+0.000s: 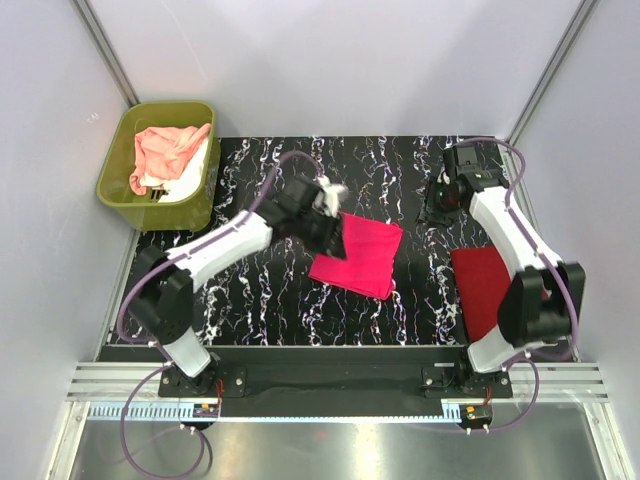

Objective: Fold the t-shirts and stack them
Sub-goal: Fold the tshirt

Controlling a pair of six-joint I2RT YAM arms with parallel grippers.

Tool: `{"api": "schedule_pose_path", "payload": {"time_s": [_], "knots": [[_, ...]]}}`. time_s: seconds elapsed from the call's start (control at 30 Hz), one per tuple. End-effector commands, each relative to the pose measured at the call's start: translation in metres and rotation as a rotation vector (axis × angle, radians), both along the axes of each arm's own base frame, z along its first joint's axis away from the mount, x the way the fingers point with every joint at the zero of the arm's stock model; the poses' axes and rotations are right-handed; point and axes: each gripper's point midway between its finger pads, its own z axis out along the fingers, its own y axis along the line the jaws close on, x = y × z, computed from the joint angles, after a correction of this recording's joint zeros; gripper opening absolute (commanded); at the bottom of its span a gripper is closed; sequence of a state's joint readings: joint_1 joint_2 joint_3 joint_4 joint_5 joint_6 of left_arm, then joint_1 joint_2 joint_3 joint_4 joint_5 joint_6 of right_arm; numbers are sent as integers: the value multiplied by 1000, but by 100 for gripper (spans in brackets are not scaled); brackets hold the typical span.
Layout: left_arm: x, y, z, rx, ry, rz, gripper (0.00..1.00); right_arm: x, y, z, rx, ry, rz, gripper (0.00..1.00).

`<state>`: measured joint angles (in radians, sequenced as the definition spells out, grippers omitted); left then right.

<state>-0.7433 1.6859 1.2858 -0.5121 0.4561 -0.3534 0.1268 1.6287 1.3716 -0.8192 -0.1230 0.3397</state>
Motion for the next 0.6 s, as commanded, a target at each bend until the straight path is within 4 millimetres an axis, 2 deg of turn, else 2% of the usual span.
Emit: {"api": "schedule_pose_path", "payload": {"time_s": [0.0, 0.1, 0.13, 0.17, 0.2, 0.23, 0.3, 0.33, 0.37, 0.5, 0.57], "knots": [[50, 50, -5, 97, -61, 150, 38, -31, -14, 19, -126, -15, 24, 42], [61, 62, -20, 140, -56, 153, 38, -41, -8, 31, -78, -39, 39, 75], [62, 64, -26, 152, -49, 153, 38, -46, -6, 27, -34, -25, 4, 99], [62, 65, -30, 162, -46, 156, 38, -48, 8, 37, 72, -56, 19, 100], [62, 67, -35, 170, -37, 161, 38, -50, 13, 37, 133, -57, 24, 100], [63, 70, -41, 173, -31, 175, 39, -59, 13, 26, 175, -18, -10, 100], [63, 73, -47, 170, -4, 201, 42, -64, 25, 28, 242, -42, 40, 100], [64, 76, -51, 163, 8, 216, 47, -70, 26, 21, 252, -30, 48, 100], [63, 76, -54, 154, 31, 216, 48, -75, 34, 21, 293, -19, 74, 100], [63, 87, -67, 164, 59, 246, 53, -93, 42, -6, 356, 39, 92, 93], [59, 94, -78, 176, 96, 250, 54, -86, 45, -15, 372, 33, 82, 89]]}}
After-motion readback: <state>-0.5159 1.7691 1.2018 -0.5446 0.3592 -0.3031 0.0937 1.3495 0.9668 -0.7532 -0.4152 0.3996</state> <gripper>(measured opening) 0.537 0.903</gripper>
